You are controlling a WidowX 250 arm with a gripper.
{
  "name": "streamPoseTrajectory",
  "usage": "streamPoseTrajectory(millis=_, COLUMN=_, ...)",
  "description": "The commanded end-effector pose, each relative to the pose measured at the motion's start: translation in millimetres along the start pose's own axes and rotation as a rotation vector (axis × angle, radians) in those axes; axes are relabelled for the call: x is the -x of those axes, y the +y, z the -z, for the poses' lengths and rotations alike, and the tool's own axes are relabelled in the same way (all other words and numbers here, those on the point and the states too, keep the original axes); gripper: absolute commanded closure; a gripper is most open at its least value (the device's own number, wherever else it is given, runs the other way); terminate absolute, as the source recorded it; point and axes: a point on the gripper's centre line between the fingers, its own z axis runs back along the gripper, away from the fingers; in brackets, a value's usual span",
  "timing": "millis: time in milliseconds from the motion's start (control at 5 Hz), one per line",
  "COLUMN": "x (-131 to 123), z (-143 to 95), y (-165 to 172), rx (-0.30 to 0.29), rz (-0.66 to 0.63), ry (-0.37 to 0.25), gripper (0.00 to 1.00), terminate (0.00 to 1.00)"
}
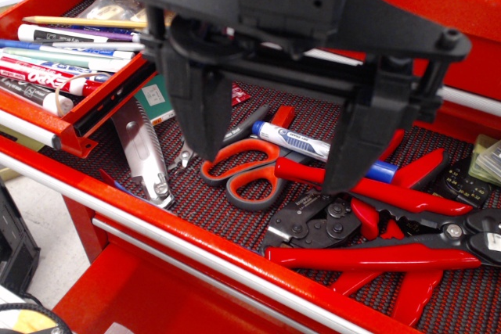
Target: Pick up blue pen and put into drawer
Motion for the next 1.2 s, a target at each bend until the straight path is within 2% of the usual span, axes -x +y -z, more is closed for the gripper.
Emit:
streamPoseTrajectory(millis=0, x=0, z=0, y=0, rx=0.0, rz=0.0, ry=0.0, gripper=0.0, terminate=0.0)
streamPoseTrajectory(millis=200, x=-22, z=5, y=-8, rx=0.06, rz=-0.2, ry=0.011, gripper=0.0, terminate=0.0)
streamPoseTrajectory(millis=400, x=-55, z=14, y=-11, rx=0.107, rz=-0.39, ry=0.069, gripper=0.0, terminate=0.0)
streamPoseTrajectory(millis=600, x=-81, z=25, y=-23, rx=0.132, rz=-0.639, ry=-0.022, gripper=0.0, terminate=0.0)
streamPoseTrajectory(millis=800, x=-105, z=45, y=-31, rx=0.177, rz=-0.769, ry=-0.119, gripper=0.0, terminate=0.0)
streamPoseTrajectory(millis=1000, x=-122, z=61, y=-39, rx=0.227, rz=-0.742, ry=-0.177, gripper=0.0, terminate=0.0)
